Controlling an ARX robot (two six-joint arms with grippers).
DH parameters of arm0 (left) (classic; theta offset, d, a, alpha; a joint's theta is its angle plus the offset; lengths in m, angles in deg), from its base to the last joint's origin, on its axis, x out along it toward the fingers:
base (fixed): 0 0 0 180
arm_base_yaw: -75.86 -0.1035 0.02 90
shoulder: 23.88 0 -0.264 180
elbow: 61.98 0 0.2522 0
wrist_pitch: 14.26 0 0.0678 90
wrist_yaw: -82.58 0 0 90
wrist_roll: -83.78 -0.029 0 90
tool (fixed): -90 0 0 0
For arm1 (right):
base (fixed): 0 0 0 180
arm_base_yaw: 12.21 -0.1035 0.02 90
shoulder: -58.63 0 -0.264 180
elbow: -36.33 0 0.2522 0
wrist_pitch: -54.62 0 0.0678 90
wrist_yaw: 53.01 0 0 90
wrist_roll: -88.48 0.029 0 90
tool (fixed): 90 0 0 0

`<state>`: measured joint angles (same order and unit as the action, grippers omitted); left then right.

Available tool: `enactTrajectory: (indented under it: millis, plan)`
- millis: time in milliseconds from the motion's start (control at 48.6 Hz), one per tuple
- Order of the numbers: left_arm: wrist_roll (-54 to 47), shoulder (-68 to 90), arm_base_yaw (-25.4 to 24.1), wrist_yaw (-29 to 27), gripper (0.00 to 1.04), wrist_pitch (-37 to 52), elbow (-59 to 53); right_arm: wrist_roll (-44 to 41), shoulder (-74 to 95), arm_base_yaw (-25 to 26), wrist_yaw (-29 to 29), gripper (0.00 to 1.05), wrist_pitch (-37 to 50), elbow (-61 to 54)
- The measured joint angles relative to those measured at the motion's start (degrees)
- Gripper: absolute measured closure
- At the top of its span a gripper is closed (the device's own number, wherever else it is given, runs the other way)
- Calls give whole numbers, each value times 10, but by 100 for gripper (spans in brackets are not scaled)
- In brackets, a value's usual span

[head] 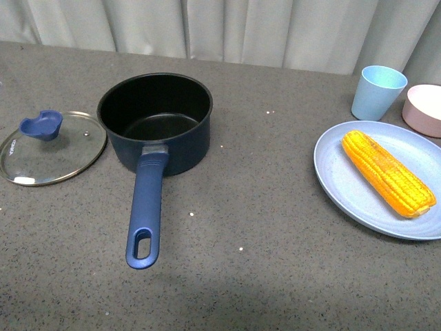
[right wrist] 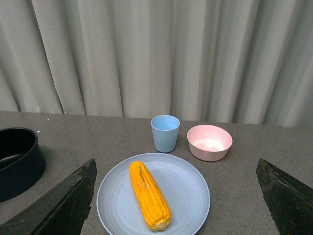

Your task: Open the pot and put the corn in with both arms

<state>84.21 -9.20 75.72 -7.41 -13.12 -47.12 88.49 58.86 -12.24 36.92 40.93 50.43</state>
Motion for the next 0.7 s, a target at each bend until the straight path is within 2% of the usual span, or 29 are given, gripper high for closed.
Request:
enactTrajectory:
  millis: [288, 432, 638, 700]
  plan:
    - [0, -46, 0, 0, 101, -46, 0, 0, 0, 0, 0, 9, 0, 0]
    - [0, -131, 0, 0, 101, -143, 0, 0, 0, 0, 0, 9, 0, 0]
    - [0, -143, 0, 0, 101, -148, 0, 0, 0, 0, 0, 9, 0, 0]
    - [0, -143, 0, 0, 94, -148, 0, 0, 0, 0, 0, 9, 0, 0]
